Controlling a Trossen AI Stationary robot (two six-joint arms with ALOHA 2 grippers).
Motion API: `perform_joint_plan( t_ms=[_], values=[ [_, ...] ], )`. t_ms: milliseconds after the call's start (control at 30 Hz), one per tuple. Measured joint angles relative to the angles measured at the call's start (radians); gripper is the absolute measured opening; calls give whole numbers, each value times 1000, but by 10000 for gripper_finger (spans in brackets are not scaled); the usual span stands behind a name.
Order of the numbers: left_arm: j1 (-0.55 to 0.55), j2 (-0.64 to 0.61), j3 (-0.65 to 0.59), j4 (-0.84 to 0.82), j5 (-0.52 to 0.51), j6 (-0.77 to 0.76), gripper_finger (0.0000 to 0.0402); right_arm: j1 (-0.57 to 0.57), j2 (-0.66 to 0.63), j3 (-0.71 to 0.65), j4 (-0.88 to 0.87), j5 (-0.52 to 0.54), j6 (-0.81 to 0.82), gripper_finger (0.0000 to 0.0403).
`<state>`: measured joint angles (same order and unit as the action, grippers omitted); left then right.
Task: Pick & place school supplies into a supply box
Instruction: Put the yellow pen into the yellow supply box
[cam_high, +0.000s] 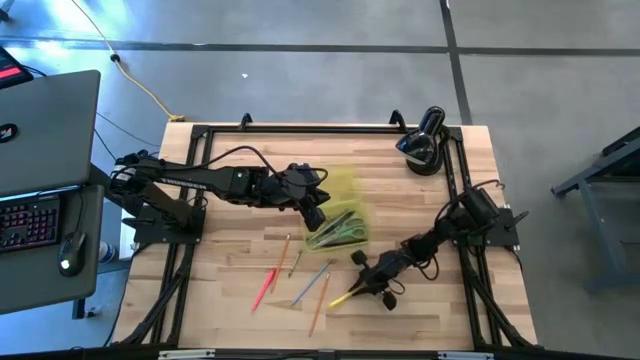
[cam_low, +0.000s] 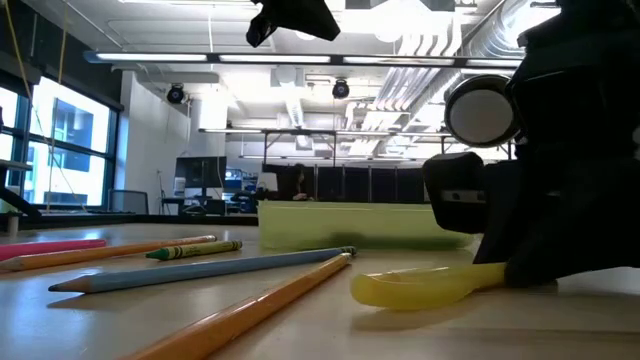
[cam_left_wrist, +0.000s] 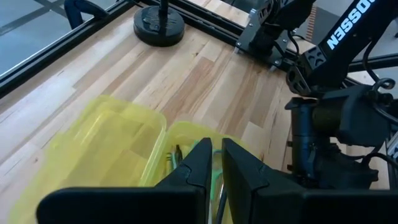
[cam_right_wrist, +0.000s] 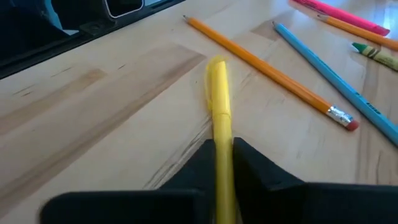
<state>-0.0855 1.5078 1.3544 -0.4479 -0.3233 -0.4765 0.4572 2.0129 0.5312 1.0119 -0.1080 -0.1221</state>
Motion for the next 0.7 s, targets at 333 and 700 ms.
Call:
perform_joint_plan(
  t_ms=[333,700],
  values=[
    [0,0,0,-1,0,0,67,25,-9,-4,96,-1,80,11],
    [0,0,0,-4,0,5,67,18,-325,-4,-134,286,-80,13]
  ],
)
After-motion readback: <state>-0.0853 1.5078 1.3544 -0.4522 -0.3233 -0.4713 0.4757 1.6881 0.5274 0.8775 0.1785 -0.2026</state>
